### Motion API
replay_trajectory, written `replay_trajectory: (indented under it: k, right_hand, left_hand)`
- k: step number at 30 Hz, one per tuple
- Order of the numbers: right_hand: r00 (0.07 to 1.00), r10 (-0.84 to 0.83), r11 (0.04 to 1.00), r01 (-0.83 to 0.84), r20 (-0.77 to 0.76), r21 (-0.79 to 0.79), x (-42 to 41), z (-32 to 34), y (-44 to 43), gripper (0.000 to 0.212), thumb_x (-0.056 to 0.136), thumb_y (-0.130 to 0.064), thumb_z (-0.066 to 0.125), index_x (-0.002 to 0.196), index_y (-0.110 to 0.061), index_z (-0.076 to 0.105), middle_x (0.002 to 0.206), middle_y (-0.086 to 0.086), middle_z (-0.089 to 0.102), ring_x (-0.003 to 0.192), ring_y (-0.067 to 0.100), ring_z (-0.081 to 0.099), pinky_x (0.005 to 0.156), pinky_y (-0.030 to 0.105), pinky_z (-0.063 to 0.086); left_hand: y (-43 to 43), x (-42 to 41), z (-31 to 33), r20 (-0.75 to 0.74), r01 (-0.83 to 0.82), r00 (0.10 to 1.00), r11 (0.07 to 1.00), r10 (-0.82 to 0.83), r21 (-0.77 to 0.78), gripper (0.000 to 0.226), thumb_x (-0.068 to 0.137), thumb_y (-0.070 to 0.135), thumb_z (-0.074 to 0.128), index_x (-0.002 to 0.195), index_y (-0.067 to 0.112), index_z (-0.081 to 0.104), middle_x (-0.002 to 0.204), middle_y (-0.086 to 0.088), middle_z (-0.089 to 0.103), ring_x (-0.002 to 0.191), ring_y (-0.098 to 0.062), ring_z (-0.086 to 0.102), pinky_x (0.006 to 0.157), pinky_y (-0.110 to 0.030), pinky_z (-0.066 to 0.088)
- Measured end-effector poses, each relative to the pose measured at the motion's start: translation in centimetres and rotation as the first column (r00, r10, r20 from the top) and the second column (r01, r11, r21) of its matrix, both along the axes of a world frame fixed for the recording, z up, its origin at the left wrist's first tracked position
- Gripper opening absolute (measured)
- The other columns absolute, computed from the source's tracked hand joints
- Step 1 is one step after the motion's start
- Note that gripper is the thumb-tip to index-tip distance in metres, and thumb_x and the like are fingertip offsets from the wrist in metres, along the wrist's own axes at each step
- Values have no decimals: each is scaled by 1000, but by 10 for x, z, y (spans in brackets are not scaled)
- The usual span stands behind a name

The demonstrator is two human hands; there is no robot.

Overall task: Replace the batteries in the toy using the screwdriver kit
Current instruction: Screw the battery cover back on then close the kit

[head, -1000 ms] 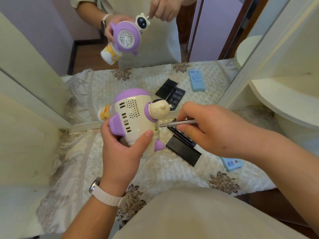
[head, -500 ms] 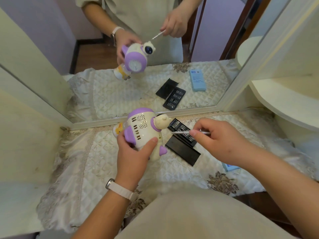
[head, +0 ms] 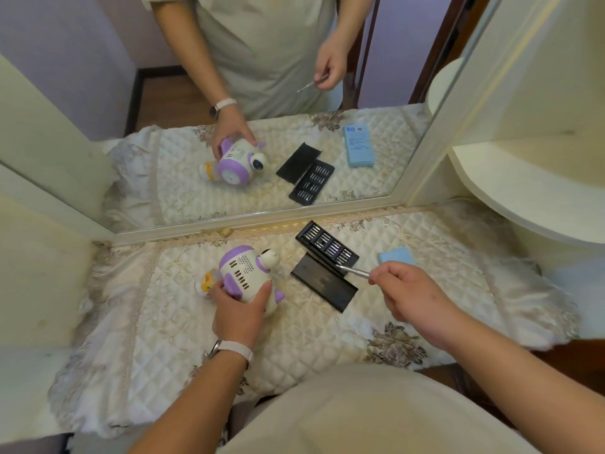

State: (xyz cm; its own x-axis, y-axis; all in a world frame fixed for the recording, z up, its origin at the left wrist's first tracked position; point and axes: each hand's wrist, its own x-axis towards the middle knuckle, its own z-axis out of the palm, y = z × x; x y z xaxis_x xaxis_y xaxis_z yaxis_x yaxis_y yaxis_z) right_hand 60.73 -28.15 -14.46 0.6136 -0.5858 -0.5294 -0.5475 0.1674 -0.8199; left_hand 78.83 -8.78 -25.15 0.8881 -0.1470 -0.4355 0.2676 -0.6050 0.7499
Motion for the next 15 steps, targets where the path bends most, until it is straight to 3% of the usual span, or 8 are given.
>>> replay_trajectory:
  k: [3, 8, 12, 15]
  right_hand:
    - [1000, -18, 996, 17, 9, 85, -8, -4, -9, 17, 96, -15, 49, 88, -8, 62, 50, -1, 32, 42, 12, 22, 46, 28, 16]
    - [1000, 17, 984, -19, 15, 175, -15, -6, -32, 17, 96, -12, 46, 88, -7, 59, 53, -2, 31, 43, 12, 21, 46, 27, 14]
    - [995, 85, 973, -92, 41, 210, -19, -5, -52, 16, 96, -11, 46, 88, -7, 59, 54, -2, 31, 44, 11, 21, 46, 28, 13]
    - [987, 151, 963, -158, 48, 218, -17, -6, -63, 16, 96, -12, 46, 88, -6, 59, 52, -3, 32, 44, 12, 21, 46, 29, 14]
  left_hand:
    - [-4, -6, -2, 3, -30, 1000, 999, 30, -15, 90, 57, 71, 76, 126, 35, 30, 106, 6, 64, 90, -24, 69, 84, -48, 58]
    - [-8, -18, 2, 7, -118, 993, 992, 118, -43, 60, 79, 41, 80, 122, 27, 39, 101, 6, 62, 96, -25, 66, 86, -42, 55]
    - [-8, -36, 5, 3, -217, 976, 975, 217, -40, 73, 82, 35, 75, 142, 18, 38, 127, -4, 59, 115, -28, 60, 99, -45, 48]
    - [-15, -57, 15, 16, -333, 943, 943, 334, -26, 69, 87, 28, 72, 144, 12, 37, 133, -9, 53, 115, -27, 55, 95, -38, 43]
